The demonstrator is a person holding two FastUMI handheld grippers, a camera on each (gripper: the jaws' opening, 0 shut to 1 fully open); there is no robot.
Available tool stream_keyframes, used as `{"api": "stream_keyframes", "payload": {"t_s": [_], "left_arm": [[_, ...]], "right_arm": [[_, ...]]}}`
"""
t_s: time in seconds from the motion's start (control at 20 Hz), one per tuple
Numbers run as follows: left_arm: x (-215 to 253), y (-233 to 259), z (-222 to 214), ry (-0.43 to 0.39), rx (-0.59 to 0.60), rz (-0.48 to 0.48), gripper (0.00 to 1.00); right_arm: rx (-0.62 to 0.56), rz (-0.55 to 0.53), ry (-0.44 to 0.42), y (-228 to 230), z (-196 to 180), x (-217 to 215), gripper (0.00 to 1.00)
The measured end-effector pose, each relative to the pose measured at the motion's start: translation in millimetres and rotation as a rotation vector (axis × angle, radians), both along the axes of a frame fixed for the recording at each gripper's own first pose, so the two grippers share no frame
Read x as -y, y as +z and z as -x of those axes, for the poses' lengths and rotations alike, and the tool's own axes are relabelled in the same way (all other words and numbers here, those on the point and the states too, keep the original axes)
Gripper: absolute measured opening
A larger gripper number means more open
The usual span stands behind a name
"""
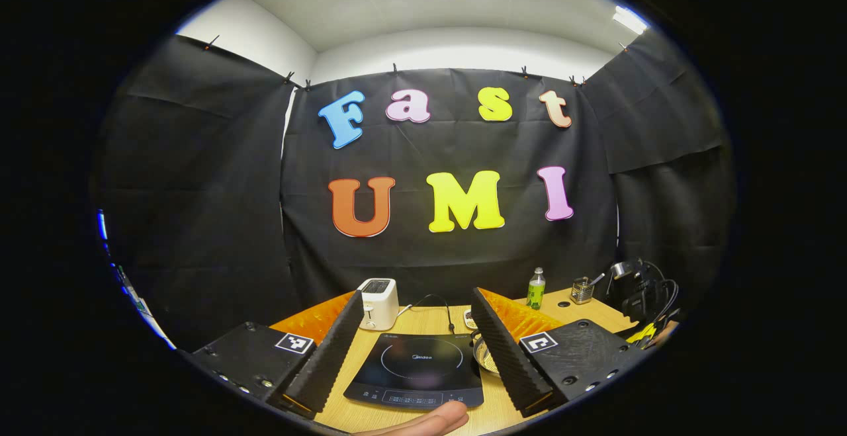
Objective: First push the handle of the pot to place it horizontally, then grasp the pot with both hands and set it on the induction cooktop.
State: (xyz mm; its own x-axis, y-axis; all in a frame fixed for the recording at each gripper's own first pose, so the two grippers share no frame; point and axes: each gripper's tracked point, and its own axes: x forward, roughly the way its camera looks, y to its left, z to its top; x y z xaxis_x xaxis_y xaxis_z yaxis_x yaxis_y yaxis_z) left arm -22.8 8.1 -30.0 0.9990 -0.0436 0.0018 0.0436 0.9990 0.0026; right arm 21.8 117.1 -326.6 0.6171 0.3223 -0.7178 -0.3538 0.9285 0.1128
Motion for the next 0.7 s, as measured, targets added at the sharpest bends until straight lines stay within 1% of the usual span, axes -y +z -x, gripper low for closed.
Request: {"api": "stream_keyframes", "payload": {"t_s": [0.15,0.2,0.3,0.35,0.4,0.45,0.5,0.6,0.7], "left_arm": [[0,-3,1,-0.003,-0.003,0.002,0.97],[1,-4,0,-0.006,-0.008,0.002,0.97],[1,-6,-1,-0.015,-0.014,-0.001,0.97],[0,-7,-2,-0.015,-0.016,-0.003,0.97],[0,-8,-2,-0.013,-0.018,-0.003,0.97],[-1,-9,-3,-0.012,-0.018,-0.002,0.97],[-2,-10,-3,-0.013,-0.019,0.001,0.97],[-2,-13,-4,-0.012,-0.025,0.008,0.97],[-4,-15,-5,-0.008,-0.029,0.010,0.97]], "right_arm": [[-0.051,0.024,0.028,-24,9,-5,0.01],[-0.071,0.026,0.033,-31,11,-6,0.04],[-0.101,0.026,0.034,-41,14,-6,0.04],[-0.105,0.032,0.031,-45,13,-4,0.01],[-0.106,0.039,0.026,-48,11,-2,0.04],[-0.110,0.041,0.018,-51,10,1,0.01],[-0.118,0.043,0.006,-54,8,4,0.04],[-0.131,0.048,-0.019,-59,4,13,0.04],[-0.142,0.023,-0.023,-58,2,14,0.04]]}}
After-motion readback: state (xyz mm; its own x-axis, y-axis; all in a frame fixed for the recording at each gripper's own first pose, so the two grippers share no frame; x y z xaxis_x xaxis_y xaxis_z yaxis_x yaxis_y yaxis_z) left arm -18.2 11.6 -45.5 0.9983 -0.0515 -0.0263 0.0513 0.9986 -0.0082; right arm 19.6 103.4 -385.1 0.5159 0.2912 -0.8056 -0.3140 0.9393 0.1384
